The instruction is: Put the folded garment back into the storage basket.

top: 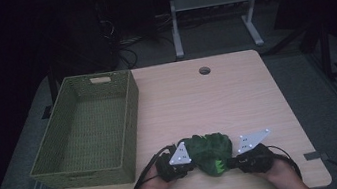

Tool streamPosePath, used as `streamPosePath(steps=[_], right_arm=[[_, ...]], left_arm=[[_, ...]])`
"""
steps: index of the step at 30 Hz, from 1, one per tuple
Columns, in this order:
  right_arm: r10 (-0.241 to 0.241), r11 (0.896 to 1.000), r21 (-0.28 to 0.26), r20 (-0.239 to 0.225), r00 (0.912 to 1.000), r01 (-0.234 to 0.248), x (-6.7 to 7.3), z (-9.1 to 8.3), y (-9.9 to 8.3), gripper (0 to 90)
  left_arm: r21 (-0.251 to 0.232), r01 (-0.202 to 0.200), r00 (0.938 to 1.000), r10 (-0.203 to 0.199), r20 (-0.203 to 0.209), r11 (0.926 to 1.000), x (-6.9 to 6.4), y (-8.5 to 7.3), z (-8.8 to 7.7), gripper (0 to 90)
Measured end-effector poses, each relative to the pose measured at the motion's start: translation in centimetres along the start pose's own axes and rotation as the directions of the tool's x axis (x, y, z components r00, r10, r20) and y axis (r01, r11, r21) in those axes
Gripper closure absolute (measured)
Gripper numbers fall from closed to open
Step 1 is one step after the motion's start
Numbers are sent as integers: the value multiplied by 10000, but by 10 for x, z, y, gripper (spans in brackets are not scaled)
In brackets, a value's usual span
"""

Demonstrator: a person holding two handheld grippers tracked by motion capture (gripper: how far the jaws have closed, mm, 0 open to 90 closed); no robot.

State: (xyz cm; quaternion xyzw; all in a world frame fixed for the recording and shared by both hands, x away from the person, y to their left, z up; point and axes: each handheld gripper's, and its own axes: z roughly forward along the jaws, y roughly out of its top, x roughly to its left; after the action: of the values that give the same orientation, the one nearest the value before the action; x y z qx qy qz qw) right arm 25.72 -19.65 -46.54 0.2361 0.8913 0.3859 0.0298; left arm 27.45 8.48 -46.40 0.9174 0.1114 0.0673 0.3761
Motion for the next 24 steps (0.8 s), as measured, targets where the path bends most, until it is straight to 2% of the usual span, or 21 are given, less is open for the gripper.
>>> streamPosePath(steps=[4, 9, 14, 15, 21, 22, 24], right_arm=[[50, 10000, 34, -48, 10000, -49, -1, 1, 0, 869], [110, 9997, 222, 4, 9999, -110, -3, 4, 0, 870], [85, 9999, -68, -139, 9999, -86, -1, -2, 0, 785], [239, 9994, -261, -270, 9993, -246, -1, -6, 0, 741], [359, 9977, -577, -69, 9993, -362, 2, -19, -1, 639], [374, 9960, -813, 31, 9993, -371, 3, -26, -1, 617], [357, 9953, -909, 74, 9993, -349, 4, -29, -1, 612]], left_arm=[[243, -123, 9999, 124, -65, 9996, 0, 0, 2, 869], [145, 113, 9999, -114, 59, 9998, 1, -1, 3, 867], [22, 193, 9996, -193, 192, 9998, 1, 0, -3, 756], [-290, 371, 9992, -368, 135, 9989, 0, 1, -8, 737], [-574, 574, 9983, -576, -19, 9967, 1, 0, -24, 658], [-535, 646, 9979, -650, -46, 9965, 1, -1, -26, 617], [-608, 733, 9973, -737, -50, 9955, 0, -2, -30, 593]])
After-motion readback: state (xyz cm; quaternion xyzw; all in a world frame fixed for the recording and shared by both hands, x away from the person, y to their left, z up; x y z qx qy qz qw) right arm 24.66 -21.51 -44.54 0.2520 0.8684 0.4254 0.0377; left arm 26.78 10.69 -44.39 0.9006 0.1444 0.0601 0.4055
